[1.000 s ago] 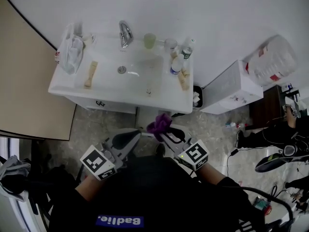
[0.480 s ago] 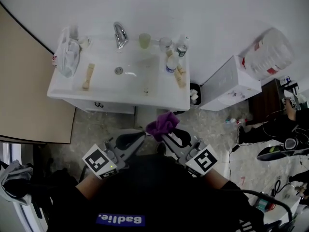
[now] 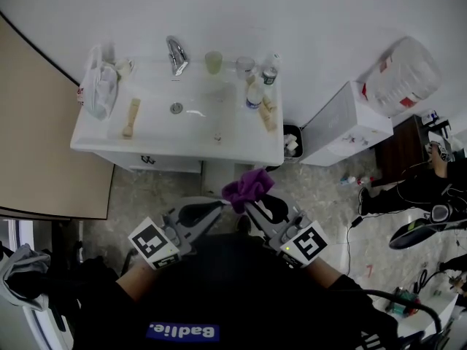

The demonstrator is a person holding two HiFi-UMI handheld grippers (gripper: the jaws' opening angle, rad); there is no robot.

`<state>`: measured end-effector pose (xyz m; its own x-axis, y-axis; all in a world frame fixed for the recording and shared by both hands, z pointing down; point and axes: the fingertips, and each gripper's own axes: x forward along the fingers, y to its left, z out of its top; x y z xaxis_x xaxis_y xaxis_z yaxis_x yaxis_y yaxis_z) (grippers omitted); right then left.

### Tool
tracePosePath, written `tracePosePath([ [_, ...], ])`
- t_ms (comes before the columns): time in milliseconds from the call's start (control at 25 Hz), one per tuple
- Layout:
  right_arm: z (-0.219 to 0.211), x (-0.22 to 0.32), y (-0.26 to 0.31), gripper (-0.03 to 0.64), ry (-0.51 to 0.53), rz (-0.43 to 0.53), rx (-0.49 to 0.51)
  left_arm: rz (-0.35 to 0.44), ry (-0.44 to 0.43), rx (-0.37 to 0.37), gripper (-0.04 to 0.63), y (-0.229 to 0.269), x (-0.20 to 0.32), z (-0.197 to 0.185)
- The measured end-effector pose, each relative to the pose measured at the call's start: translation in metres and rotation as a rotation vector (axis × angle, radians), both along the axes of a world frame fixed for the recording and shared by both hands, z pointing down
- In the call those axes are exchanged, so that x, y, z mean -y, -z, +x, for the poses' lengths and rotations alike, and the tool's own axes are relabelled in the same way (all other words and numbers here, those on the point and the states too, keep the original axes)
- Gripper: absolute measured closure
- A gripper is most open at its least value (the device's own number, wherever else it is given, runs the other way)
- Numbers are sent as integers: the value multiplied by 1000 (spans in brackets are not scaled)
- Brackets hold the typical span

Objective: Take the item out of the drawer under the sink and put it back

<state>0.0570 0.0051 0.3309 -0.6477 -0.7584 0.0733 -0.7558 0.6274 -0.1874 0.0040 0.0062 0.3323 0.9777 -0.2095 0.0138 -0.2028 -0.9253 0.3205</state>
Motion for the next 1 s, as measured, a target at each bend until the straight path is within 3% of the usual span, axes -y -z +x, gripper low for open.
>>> tracePosePath([
  [760,5,-11,-5,535,28,-24,9,3,30,-11,606,2,-9,7],
  [1000,13,-2,-33,535,38,-56,-57,22,58,-19,606,3,-7,6],
])
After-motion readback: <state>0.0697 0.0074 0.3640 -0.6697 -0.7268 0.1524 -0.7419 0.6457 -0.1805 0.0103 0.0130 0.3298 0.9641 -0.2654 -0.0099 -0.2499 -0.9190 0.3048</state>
